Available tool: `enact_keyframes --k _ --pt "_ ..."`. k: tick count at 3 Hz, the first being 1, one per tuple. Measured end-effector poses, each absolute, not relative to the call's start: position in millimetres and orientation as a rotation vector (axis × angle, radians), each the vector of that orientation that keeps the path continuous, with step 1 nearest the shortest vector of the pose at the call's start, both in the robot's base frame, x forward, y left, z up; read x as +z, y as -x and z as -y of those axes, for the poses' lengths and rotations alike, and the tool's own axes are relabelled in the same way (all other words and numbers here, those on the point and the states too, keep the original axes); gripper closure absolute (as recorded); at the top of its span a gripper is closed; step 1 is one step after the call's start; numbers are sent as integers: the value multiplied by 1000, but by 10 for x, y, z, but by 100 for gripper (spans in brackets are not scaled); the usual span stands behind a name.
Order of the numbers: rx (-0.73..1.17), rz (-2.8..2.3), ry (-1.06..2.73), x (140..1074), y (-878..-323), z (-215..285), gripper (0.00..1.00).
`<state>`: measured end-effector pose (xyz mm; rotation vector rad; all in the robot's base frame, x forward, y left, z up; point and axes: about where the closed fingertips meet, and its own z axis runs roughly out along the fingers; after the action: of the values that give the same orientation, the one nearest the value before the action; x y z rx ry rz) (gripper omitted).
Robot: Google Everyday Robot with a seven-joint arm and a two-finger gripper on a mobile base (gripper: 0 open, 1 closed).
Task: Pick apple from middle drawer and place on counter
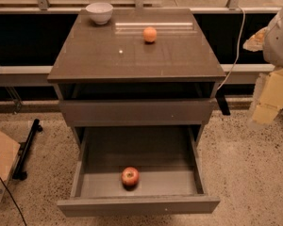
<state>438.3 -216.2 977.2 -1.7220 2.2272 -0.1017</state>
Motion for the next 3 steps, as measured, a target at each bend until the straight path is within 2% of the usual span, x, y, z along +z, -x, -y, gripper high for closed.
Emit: enact_keyframes --k 2,3 --pt "-73 -2160 1712 9675 -4429 2057 0" --pt "43 -2046 1673 9367 -4601 1804 0"
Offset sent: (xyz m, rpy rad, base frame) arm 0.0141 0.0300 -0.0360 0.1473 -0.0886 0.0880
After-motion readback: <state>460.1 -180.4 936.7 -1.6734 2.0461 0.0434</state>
